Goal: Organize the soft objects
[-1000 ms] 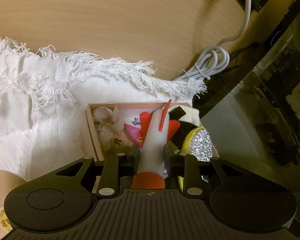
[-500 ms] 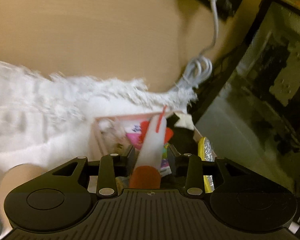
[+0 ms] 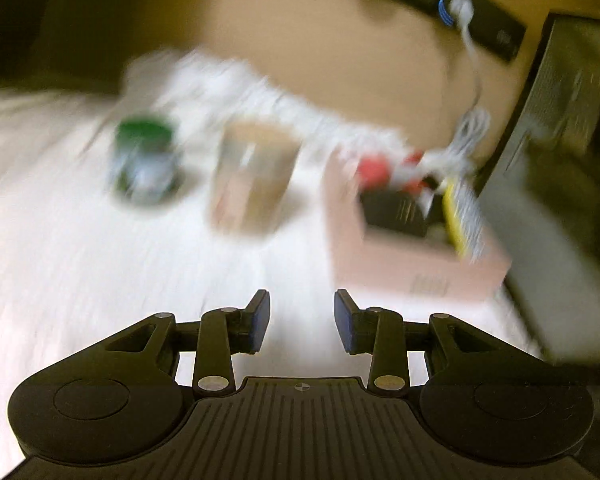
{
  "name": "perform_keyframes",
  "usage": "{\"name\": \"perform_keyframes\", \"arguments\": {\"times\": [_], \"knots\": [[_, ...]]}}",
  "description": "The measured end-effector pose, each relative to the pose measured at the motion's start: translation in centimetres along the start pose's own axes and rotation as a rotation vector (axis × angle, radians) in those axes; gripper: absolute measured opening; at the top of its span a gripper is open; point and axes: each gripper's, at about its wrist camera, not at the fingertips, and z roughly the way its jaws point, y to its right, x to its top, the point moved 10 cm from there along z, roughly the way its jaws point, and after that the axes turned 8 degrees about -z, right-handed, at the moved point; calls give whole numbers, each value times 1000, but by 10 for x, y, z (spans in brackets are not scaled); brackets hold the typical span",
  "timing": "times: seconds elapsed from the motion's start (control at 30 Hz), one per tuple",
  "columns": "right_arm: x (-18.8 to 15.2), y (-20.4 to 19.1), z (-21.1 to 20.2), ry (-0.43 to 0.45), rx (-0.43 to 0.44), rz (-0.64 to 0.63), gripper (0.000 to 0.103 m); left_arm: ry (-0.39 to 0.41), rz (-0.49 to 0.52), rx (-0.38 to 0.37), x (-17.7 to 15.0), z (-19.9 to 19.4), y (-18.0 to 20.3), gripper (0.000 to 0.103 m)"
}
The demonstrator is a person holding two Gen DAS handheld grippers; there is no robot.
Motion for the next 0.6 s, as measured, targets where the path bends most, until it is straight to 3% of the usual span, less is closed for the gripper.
{"name": "perform_keyframes", "arguments": {"times": [0.17, 0.23, 0.27, 0.4, 0.47, 0.6], "knots": [[-11, 0, 9, 1, 2, -26, 74, -46, -19, 145, -73, -10, -8, 39], [-11, 2, 12, -6, 9, -24, 80, 10, -1, 186, -86, -17, -5, 40], [-11, 4, 13, -9, 7, -23, 85, 19, 11, 203, -89, -16, -1, 41], [-8, 10, 20, 1, -6, -6, 90, 38, 78, 269, -89, -6, 11, 42], [-7, 13, 26, 8, -34, -3, 102, 47, 91, 292, -91, -1, 16, 42], [-7, 17, 29, 46, -24, -3, 103, 80, 61, 323, -92, -2, 17, 42]]}}
